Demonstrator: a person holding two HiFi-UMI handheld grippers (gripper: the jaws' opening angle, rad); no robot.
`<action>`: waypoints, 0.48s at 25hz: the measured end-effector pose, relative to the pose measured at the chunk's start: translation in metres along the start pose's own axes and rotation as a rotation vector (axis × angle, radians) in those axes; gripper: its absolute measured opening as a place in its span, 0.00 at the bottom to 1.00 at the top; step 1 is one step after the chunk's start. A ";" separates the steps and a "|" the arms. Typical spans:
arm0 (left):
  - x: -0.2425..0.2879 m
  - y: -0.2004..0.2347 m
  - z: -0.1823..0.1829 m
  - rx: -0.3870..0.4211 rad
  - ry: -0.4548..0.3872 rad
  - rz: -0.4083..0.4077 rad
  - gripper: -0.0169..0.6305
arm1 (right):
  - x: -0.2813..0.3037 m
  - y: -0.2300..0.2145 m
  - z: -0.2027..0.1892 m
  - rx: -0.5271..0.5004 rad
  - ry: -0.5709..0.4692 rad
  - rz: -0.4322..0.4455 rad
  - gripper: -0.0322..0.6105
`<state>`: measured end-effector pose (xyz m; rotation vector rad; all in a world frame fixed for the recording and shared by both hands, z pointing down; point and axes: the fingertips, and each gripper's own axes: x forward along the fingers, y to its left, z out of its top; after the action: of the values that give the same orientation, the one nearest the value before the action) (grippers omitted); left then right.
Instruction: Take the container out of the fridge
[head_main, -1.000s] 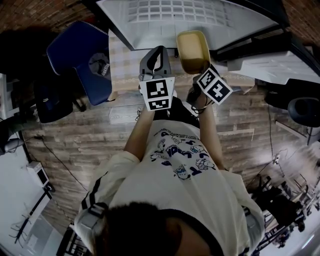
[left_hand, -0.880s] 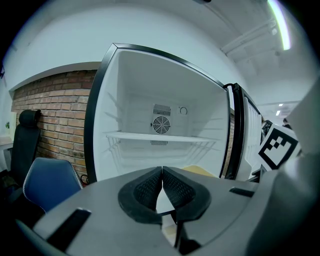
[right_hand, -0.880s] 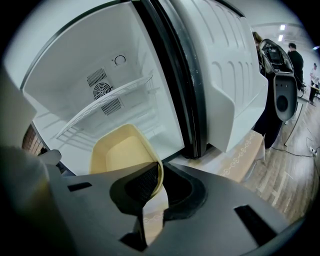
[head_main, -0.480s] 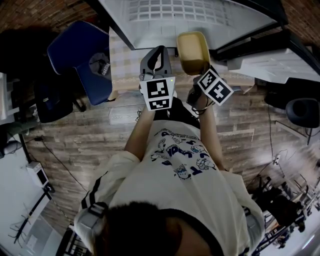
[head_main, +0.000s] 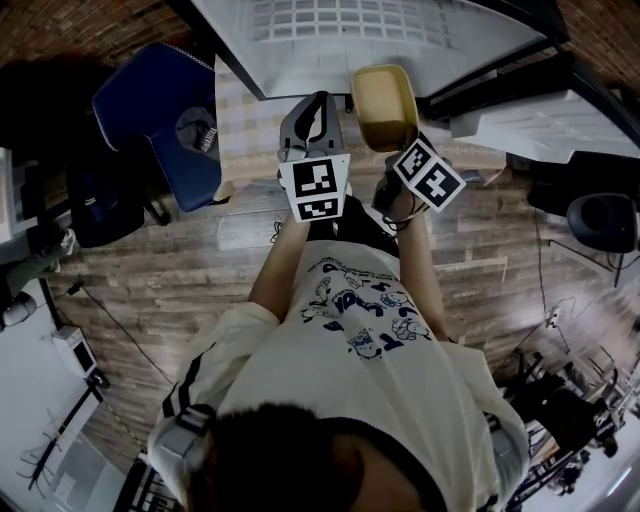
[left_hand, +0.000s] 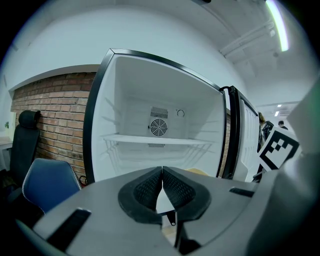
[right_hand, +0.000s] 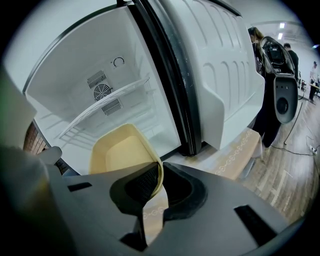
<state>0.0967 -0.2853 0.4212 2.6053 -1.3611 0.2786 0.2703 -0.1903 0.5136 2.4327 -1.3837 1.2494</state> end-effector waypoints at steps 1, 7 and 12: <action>0.000 -0.001 0.000 0.000 0.000 -0.001 0.05 | 0.000 0.000 0.000 0.001 -0.001 0.001 0.13; 0.001 -0.006 0.001 0.003 -0.001 -0.007 0.05 | -0.002 -0.003 0.003 0.004 -0.003 0.002 0.13; 0.002 -0.011 0.003 0.007 -0.005 -0.013 0.05 | -0.002 -0.006 0.003 0.007 -0.001 0.002 0.13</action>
<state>0.1067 -0.2815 0.4182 2.6215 -1.3464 0.2755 0.2756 -0.1867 0.5119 2.4368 -1.3847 1.2557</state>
